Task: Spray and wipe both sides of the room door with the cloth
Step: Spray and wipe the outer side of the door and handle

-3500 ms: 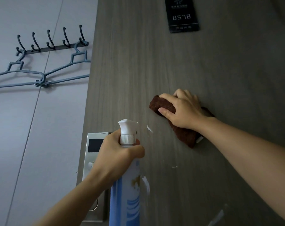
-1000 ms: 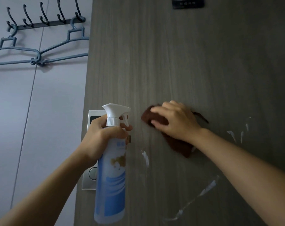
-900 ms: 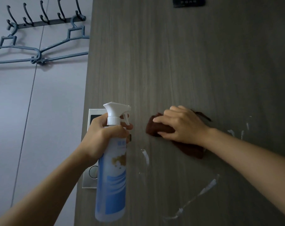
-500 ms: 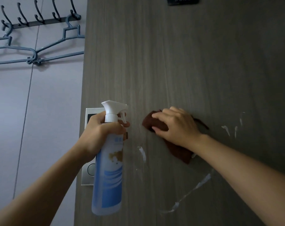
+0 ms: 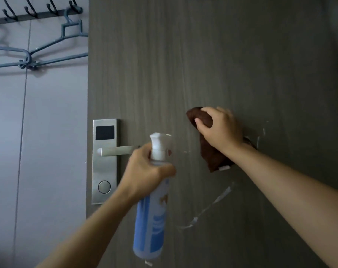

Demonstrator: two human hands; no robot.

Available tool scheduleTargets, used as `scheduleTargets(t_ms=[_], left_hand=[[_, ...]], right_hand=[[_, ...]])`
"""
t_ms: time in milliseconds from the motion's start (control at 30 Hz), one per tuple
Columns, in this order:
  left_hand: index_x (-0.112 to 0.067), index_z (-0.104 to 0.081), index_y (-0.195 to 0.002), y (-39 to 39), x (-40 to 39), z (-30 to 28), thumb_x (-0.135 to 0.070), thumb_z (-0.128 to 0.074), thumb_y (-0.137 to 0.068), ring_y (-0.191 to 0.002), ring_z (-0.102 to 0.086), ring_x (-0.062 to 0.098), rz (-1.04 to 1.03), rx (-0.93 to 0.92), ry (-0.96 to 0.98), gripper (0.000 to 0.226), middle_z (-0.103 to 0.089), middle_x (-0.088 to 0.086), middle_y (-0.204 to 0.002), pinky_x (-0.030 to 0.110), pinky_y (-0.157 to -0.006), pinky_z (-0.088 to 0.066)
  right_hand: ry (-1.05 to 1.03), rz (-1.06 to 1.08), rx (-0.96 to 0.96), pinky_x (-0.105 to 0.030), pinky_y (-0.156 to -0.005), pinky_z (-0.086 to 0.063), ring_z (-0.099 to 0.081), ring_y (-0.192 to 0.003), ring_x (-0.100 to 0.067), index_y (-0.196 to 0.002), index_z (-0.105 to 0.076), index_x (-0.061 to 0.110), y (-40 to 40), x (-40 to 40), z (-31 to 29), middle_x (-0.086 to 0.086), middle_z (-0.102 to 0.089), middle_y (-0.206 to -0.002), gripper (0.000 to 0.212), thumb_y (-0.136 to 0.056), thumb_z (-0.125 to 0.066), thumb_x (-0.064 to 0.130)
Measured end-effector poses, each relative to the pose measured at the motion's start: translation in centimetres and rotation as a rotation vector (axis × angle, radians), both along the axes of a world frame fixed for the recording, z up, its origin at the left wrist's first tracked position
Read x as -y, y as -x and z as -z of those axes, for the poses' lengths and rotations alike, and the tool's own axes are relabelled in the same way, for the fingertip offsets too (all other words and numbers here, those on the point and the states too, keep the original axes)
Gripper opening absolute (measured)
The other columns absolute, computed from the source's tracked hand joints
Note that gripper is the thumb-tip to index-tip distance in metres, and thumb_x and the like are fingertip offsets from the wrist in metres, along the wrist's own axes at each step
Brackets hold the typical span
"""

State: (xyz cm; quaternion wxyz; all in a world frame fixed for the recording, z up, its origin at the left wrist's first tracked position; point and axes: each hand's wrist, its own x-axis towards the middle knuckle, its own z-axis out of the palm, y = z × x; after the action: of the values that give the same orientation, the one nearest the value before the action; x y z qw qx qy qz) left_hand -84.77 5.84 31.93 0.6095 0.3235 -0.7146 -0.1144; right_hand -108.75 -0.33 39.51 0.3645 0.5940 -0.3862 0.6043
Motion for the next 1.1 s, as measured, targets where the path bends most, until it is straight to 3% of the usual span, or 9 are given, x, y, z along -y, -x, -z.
scheduleTargets(t_ms=[133,300,467,667,833,1100], left_hand=[[-0.021,-0.072,-0.094,2.4,1.1,3.7,-0.019,-0.082,-0.064,-0.07,-0.074,0.02,0.036,-0.004,-0.063,0.032,-0.075,0.004,-0.081,0.039,-0.063,-0.064],[-0.023,-0.067,-0.093,4.2,1.0,5.0,-0.01,-0.082,-0.072,-0.07,-0.07,0.019,-0.03,-0.079,-0.032,0.029,-0.072,-0.001,-0.079,0.036,-0.06,-0.06],[-0.022,-0.069,-0.093,4.6,1.3,5.1,-0.008,-0.081,-0.073,-0.07,-0.072,0.021,-0.031,-0.151,-0.023,0.027,-0.073,0.001,-0.079,0.041,-0.063,-0.061],[-0.022,-0.069,-0.094,3.6,1.3,5.7,-0.009,-0.082,-0.073,-0.07,-0.072,0.018,-0.023,-0.145,-0.013,0.028,-0.074,0.0,-0.081,0.035,-0.06,-0.061],[-0.015,-0.072,-0.089,-0.7,1.3,7.2,-0.014,-0.077,-0.062,-0.065,-0.069,0.015,0.02,-0.215,-0.044,0.028,-0.075,0.007,-0.077,0.032,-0.06,-0.058],[-0.018,-0.071,-0.096,-4.7,0.9,8.7,-0.031,-0.078,-0.06,-0.073,-0.072,0.028,-0.034,-0.088,-0.079,0.039,-0.074,0.008,-0.086,0.046,-0.065,-0.063]], right_hand=[[-0.091,0.047,-0.078,-0.042,-0.077,-0.053,-0.061,-0.101,-0.033,-0.129,-0.07,0.022,0.8,0.1,0.7,-0.006,-0.069,-0.106,0.042,-0.092,-0.069,0.044],[-0.114,0.066,-0.096,-0.036,-0.074,-0.046,-0.06,-0.102,-0.032,-0.13,-0.068,0.023,1.1,0.0,0.6,-0.005,-0.067,-0.104,0.043,-0.093,-0.069,0.045],[-0.097,0.07,-0.1,-0.037,-0.074,-0.047,-0.061,-0.1,-0.033,-0.131,-0.068,0.023,0.8,0.1,1.1,-0.005,-0.067,-0.104,0.043,-0.093,-0.069,0.044],[-0.069,0.076,-0.082,-0.035,-0.071,-0.044,-0.061,-0.096,-0.033,-0.129,-0.069,0.02,0.4,0.2,2.5,-0.007,-0.069,-0.103,0.043,-0.092,-0.071,0.042],[-0.075,0.047,-0.075,-0.04,-0.072,-0.052,-0.062,-0.093,-0.033,-0.127,-0.07,0.019,0.0,0.4,3.5,-0.006,-0.069,-0.102,0.042,-0.091,-0.073,0.04],[-0.061,0.032,-0.054,-0.04,-0.069,-0.053,-0.062,-0.093,-0.032,-0.126,-0.07,0.018,-1.3,0.7,4.6,-0.005,-0.069,-0.101,0.042,-0.09,-0.073,0.039]])
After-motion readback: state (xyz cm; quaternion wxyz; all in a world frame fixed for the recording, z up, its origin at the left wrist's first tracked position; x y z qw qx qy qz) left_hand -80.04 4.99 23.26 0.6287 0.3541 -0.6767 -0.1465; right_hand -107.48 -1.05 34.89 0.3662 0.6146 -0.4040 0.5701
